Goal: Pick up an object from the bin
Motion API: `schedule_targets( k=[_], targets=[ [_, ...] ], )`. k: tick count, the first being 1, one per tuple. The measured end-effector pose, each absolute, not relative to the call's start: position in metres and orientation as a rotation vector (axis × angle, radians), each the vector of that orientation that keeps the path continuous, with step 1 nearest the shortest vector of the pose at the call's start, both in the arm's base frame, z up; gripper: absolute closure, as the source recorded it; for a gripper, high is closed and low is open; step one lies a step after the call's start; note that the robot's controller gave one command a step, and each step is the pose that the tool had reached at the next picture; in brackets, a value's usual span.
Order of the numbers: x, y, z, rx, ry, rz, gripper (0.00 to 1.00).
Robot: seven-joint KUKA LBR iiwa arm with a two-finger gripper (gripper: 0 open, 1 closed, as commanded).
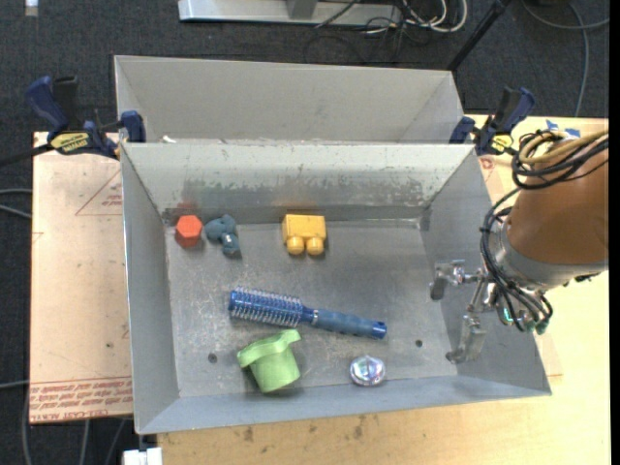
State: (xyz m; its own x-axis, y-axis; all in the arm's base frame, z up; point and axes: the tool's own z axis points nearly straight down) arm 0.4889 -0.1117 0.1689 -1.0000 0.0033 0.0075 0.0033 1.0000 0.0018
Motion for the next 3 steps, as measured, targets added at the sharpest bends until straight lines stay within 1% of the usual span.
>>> schedule_targets(
  k=[1, 2, 3],
  targets=[
    [0.517, -0.057, 0.094, 0.264, -3.127, -0.006, 0.00],
    [0.513, 0.011, 0.071, 0.463, -3.106, -0.006, 0.00],
    [0.514, 0.008, 0.072, 0.454, -3.109, -0.002, 1.00]
  ],
)
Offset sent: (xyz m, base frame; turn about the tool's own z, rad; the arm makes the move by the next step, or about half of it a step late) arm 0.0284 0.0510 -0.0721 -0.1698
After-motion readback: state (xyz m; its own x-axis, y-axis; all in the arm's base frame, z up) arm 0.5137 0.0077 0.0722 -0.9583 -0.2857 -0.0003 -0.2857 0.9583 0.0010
